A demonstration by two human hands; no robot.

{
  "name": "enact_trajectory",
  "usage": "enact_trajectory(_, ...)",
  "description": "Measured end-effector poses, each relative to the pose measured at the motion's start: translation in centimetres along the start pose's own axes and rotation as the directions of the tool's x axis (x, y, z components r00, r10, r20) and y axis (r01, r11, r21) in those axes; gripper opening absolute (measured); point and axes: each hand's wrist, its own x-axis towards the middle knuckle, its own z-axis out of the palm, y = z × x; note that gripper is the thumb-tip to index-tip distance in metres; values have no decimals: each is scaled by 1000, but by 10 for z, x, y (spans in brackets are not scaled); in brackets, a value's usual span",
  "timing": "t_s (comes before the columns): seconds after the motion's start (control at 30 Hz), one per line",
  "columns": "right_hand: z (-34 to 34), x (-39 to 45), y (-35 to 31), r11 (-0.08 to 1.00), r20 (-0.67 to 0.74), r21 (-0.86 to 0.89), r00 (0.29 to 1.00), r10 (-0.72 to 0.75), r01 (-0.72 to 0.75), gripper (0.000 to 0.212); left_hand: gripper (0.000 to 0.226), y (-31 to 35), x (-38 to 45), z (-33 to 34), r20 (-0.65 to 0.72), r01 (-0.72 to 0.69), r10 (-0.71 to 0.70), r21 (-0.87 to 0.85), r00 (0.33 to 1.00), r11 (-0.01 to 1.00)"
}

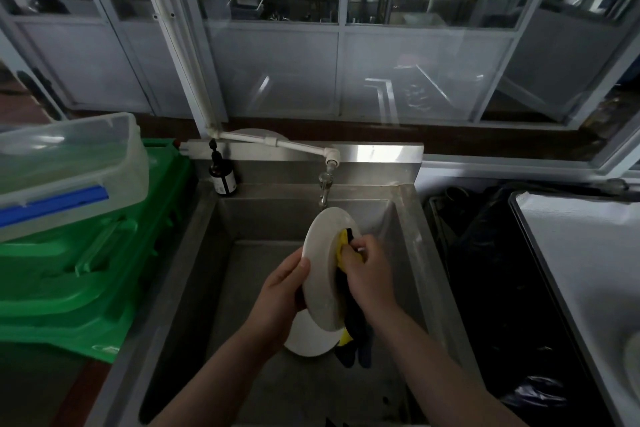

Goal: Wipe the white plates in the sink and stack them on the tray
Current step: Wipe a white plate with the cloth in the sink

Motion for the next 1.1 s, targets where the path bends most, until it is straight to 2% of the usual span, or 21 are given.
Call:
enact_trajectory(0.27,5,-8,-5,969,45,-104,975,-219,223,7,36,-1,2,-4,19,21,-20,-60,1000,998)
enact_trajectory(0.53,8,-11,-6,835,116,-293,884,-452,465,7,35,0,4,-1,15,13,-12,-123,1000,992)
enact_trajectory(0.83,9,-27,-8,751,287,-305,809,-513,585,14,35,-4,9,-2,-4,28,-29,-139,1000,990)
enact_trajectory(0.97,8,-27,3,709,387,-282,753,-533,647,15,35,-8,10,-5,-23,39,-43,-166,999,985)
enact_trajectory(1.03,7,-25,10,727,381,-274,765,-520,630,17,34,-8,9,-6,-29,29,-34,-160,999,987)
enact_trajectory(1.1,6,-20,15,774,320,-258,807,-496,578,16,34,-6,8,-6,-42,21,-28,-165,999,986)
